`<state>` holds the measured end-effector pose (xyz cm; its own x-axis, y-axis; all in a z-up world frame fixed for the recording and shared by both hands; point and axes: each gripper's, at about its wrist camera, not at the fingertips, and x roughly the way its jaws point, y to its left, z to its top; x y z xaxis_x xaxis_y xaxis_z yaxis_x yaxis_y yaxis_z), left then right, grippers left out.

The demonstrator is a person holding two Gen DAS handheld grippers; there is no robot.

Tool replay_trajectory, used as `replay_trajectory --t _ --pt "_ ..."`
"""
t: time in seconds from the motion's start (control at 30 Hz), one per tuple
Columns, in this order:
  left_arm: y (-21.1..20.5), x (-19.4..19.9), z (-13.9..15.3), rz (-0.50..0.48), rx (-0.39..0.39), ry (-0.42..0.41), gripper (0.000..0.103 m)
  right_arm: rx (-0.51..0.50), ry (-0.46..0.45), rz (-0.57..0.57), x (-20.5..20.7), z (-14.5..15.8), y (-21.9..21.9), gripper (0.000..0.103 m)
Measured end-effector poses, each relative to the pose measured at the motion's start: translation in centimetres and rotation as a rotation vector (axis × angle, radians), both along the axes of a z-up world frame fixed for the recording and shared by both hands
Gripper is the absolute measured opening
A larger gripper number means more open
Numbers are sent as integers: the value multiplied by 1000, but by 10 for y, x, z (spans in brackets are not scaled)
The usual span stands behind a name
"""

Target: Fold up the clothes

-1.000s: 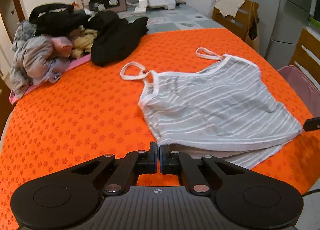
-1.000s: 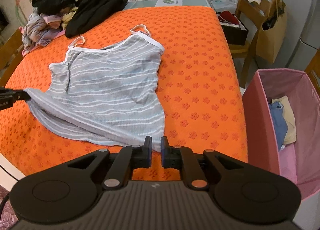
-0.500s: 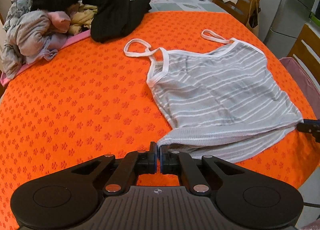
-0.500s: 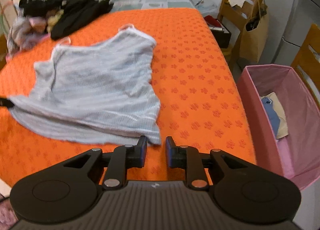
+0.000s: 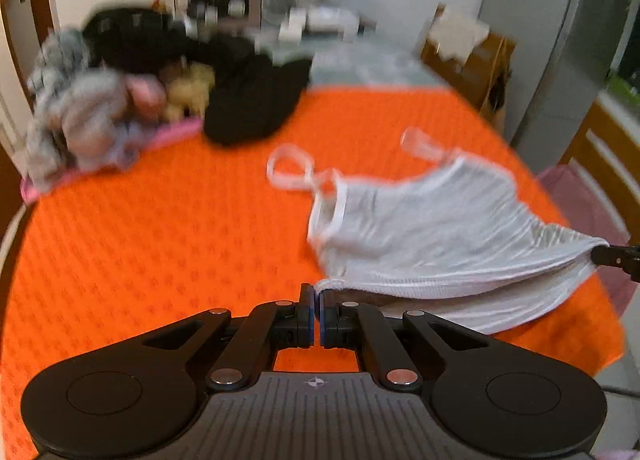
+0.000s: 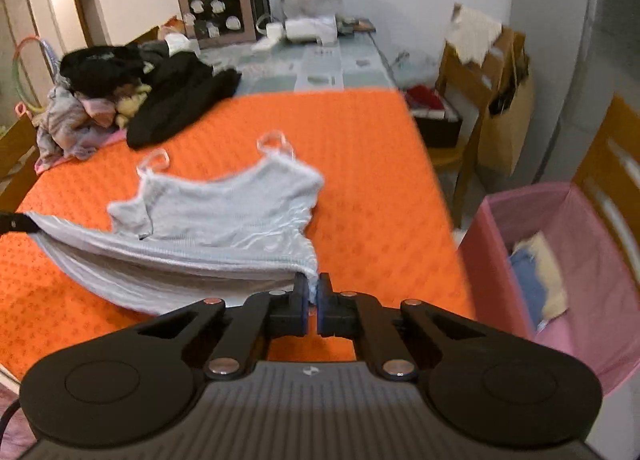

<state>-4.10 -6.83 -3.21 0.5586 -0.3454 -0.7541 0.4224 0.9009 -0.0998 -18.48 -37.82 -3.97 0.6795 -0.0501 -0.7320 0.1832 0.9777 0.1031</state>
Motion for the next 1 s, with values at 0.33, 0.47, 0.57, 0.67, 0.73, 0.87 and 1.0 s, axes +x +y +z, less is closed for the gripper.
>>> replay_trajectory --t 0.33,0.47,0.57,0.67,0.73,0.87,1.0 --pt "28 33 103 -25 -206 -36 4 -109 53 200 35 140 -8 4" --pt "32 53 131 -30 -242 -70 4 -110 60 247 64 172 -16 4" --pt "25 74 139 -14 -226 -112 4 -155 61 278 98 173 -22 4" --pt "15 96 144 20 -209 -151 4 -191 27 294 129 176 -28 4" --pt "13 107 149 45 -211 -172 4 -202 -7 297 145 181 -32 4" --pt "12 117 157 74 -199 -212 4 -183 -54 299 160 184 -41 4" --pt "8 109 136 66 -139 -185 4 -145 -48 303 156 157 -42 4"
